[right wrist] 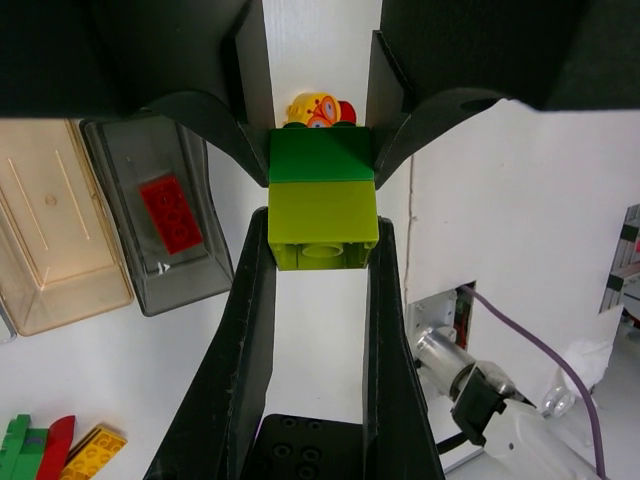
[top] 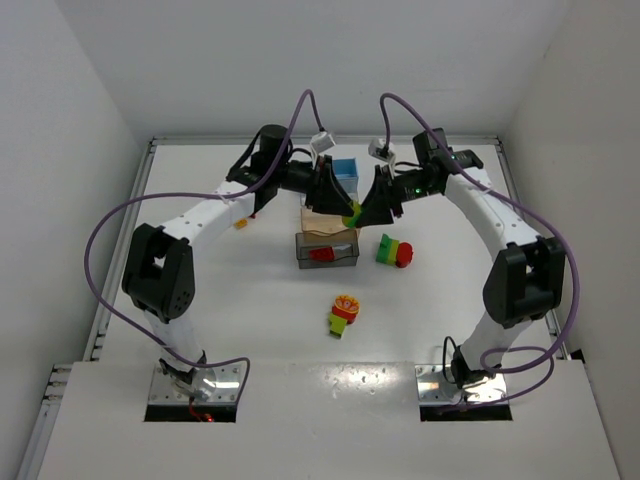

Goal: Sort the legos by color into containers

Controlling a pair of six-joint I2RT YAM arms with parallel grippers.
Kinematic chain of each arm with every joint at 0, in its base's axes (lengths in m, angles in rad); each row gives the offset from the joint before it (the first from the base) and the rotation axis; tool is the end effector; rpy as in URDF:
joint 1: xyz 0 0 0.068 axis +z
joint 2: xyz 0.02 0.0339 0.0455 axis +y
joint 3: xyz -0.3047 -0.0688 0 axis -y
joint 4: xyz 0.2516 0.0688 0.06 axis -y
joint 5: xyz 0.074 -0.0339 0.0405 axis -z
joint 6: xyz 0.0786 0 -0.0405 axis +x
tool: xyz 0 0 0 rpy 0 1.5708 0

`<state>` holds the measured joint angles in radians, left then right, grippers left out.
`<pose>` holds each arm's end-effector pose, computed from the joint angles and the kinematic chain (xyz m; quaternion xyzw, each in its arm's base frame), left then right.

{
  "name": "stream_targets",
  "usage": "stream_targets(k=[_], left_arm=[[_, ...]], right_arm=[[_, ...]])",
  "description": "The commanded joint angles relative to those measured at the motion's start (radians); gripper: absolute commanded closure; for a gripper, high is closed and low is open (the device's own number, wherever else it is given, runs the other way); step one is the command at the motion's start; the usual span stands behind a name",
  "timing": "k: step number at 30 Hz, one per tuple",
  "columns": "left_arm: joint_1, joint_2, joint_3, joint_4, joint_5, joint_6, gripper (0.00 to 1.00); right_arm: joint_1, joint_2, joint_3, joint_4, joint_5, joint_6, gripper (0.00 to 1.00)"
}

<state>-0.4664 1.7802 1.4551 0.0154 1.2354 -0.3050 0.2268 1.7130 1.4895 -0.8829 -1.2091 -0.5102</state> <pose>0.3561 -0.2624 0.3576 0.3934 0.6288 -0.6142 0.2693 0.3415 0.1543 0.3268 -0.4104 0.6998 0.5209 0.2655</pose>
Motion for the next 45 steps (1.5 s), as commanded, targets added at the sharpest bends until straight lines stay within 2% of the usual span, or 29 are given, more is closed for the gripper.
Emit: stream_targets(k=[1,5,14,19,25,33,38,42,45], left_arm=[[0.000,-0.021,0.019,-0.032,-0.034,0.056,0.89],[0.054,-0.021,0.043,-0.032,-0.065,0.056,0.94],[0.115,0.030,0.096,-0.032,-0.094,0.047,0.94],[0.115,0.068,0.094,-0.201,-0.226,0.246,0.93],[0.106,0.123,0.106,-0.330,-0.465,0.411,0.86],[0.077,0.177,0.140,-0.364,-0.684,0.474,0.78],[0.068,0.212,0.171,-0.387,-0.706,0.484,0.72],[0.058,0.222,0.182,-0.410,-0.706,0.504,0.54],[0.058,0.222,0.182,-0.419,-0.706,0.504,0.48]], right_arm=[[-0.001,-0.013,0.003,0.030,-0.043,-0.001,1.00],[-0.032,-0.062,-0.086,-0.011,-0.007,-0.063,1.00],[-0.105,-0.150,-0.236,-0.044,0.049,-0.113,1.00],[-0.136,-0.150,-0.236,-0.053,0.059,-0.122,1.00],[-0.170,-0.141,-0.193,-0.053,0.068,-0.122,1.00],[-0.190,-0.122,-0.175,-0.062,0.068,-0.122,1.00],[-0.190,-0.113,-0.166,-0.062,0.068,-0.122,1.00],[-0.199,-0.104,-0.166,-0.062,0.077,-0.122,1.00],[-0.199,-0.095,-0.156,-0.062,0.077,-0.122,1.00]])
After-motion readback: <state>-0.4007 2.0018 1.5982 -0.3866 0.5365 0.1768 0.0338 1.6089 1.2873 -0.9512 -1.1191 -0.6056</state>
